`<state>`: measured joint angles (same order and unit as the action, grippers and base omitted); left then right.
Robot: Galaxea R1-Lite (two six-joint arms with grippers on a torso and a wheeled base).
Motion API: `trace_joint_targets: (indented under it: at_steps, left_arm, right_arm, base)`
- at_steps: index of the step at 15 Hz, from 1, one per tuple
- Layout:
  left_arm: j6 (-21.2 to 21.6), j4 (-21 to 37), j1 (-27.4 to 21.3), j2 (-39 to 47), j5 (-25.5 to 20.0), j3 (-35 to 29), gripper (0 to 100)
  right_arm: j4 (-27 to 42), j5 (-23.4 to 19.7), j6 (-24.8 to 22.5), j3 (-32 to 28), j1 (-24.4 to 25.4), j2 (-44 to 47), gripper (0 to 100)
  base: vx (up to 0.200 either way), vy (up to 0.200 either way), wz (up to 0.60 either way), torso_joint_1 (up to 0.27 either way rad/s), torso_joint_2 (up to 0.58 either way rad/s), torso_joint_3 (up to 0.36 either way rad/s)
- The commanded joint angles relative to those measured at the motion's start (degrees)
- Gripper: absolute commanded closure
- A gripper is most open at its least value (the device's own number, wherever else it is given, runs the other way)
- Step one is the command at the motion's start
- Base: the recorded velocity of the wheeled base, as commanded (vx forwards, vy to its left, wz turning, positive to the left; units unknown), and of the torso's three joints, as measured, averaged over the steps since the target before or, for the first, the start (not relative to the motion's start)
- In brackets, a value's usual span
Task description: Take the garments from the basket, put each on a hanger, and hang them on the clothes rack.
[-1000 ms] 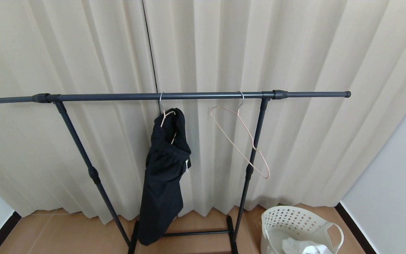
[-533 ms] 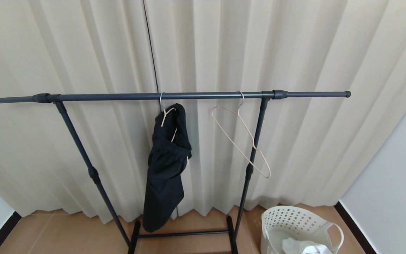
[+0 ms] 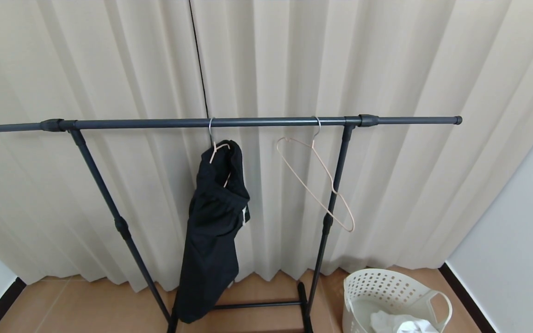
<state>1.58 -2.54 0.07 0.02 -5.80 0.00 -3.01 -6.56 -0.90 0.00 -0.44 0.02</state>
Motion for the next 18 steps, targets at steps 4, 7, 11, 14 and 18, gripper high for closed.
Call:
trace_joint_targets:
  at_steps: [4,7,11,14,18]
  left_arm:
    - [0.0,0.0,0.0,0.1,0.0,0.0,0]
    - [0.0,0.0,0.0,0.1,0.0,0.0,0]
    - [0.0,0.0,0.0,0.2,0.0,0.0,0]
    - [0.0,0.0,0.0,0.2,0.0,0.0,0]
    - [0.0,0.0,0.0,0.2,0.0,0.0,0]
  right_arm:
    - [-0.1,0.0,-0.1,0.0,0.0,0.0,0]
    - [-0.1,0.0,-0.1,0.0,0.1,0.0,0]
    - [-0.1,0.0,-0.1,0.0,0.1,0.0,0]
    - [-0.1,0.0,0.0,0.0,0.1,0.0,0]
    - [-0.1,-0.2,-0.1,0.0,0.1,0.0,0]
  base:
    - [0.000,0.000,0.00,-0.139,0.34,0.194]
    - [0.000,0.000,0.00,-0.141,0.34,0.194]
    - [0.000,0.000,0.00,-0.145,0.36,0.203]
    - [0.000,0.000,0.00,-0.150,0.37,0.217]
    - [0.000,0.000,0.00,-0.161,0.42,0.253]
